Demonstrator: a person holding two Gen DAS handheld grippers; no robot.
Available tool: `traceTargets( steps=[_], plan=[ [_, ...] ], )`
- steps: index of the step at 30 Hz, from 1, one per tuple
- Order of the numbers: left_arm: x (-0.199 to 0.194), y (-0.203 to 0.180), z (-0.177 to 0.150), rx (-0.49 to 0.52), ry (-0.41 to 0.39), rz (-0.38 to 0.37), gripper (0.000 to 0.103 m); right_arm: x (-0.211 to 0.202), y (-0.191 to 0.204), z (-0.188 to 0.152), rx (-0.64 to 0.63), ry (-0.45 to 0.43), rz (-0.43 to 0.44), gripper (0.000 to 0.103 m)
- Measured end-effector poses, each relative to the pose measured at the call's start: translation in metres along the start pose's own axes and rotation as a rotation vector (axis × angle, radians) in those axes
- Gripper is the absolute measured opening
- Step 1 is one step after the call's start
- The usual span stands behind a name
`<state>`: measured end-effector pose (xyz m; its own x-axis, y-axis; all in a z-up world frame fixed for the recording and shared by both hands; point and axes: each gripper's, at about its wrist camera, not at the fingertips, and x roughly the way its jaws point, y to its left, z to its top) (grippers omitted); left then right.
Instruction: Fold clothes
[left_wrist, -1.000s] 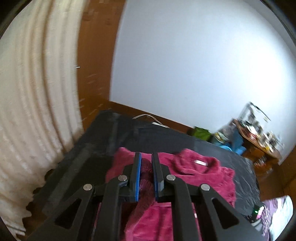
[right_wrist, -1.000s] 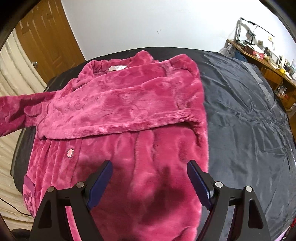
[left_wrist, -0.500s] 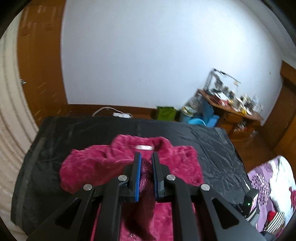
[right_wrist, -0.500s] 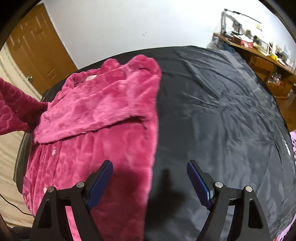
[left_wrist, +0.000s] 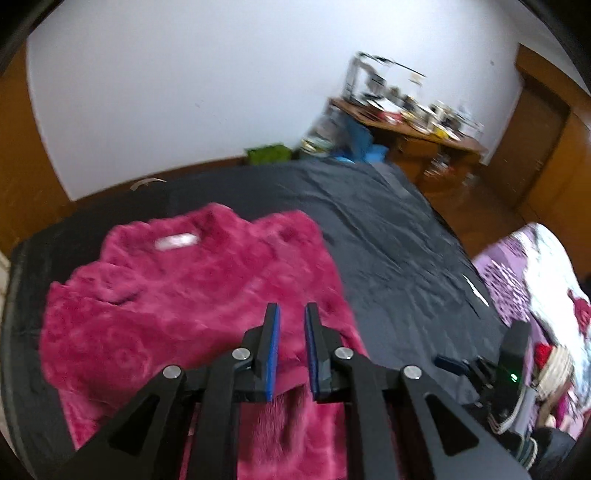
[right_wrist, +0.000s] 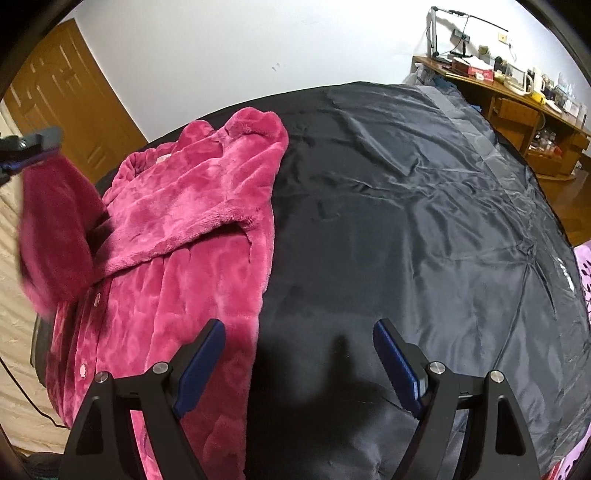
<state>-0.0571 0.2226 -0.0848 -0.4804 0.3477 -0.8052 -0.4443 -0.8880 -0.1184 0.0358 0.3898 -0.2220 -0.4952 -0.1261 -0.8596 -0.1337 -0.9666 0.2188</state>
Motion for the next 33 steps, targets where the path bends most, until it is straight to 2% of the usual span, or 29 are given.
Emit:
traceTargets(
  steps=[3, 6, 10, 17, 23, 29, 30, 31, 32, 33],
  plan=[
    [-0.004, -0.01, -0.007, 0.031, 0.01, -0.028, 0.017, 0.002, 0.0, -0.002, 0.007, 0.009, 0.019, 0.084],
    [-0.019, 0.002, -0.012, 0.023, -0.009, 0.001, 0.024, 0.003, 0.002, -0.003, 0.006, 0.011, 0.04, 0.084],
    [-0.036, 0.053, -0.019, -0.08, -0.013, 0.073, 0.039, 0.005, 0.014, -0.002, -0.001, 0.014, 0.094, 0.084],
    [-0.045, 0.159, -0.041, -0.252, 0.009, 0.199, 0.044, 0.01, 0.054, 0.013, -0.023, 0.012, 0.166, 0.084],
    [-0.031, 0.226, -0.051, -0.322, 0.044, 0.219, 0.05, 0.034, 0.09, 0.041, -0.062, 0.014, 0.204, 0.084],
    [-0.001, 0.28, -0.058, -0.342, 0.115, 0.234, 0.054, 0.095, 0.103, 0.052, -0.061, 0.107, 0.17, 0.083],
    [0.007, 0.29, -0.06, -0.356, 0.135, 0.232, 0.054, 0.096, 0.106, 0.052, -0.065, 0.102, 0.165, 0.082],
    [0.012, 0.296, -0.061, -0.362, 0.146, 0.231, 0.055, 0.096, 0.109, 0.053, -0.073, 0.106, 0.167, 0.07],
    [0.018, 0.302, -0.062, -0.367, 0.157, 0.231, 0.055, 0.095, 0.113, 0.053, -0.08, 0.11, 0.169, 0.053],
    [0.023, 0.308, -0.063, -0.373, 0.167, 0.23, 0.056, 0.093, 0.117, 0.052, -0.092, 0.111, 0.152, 0.049]
  ],
)
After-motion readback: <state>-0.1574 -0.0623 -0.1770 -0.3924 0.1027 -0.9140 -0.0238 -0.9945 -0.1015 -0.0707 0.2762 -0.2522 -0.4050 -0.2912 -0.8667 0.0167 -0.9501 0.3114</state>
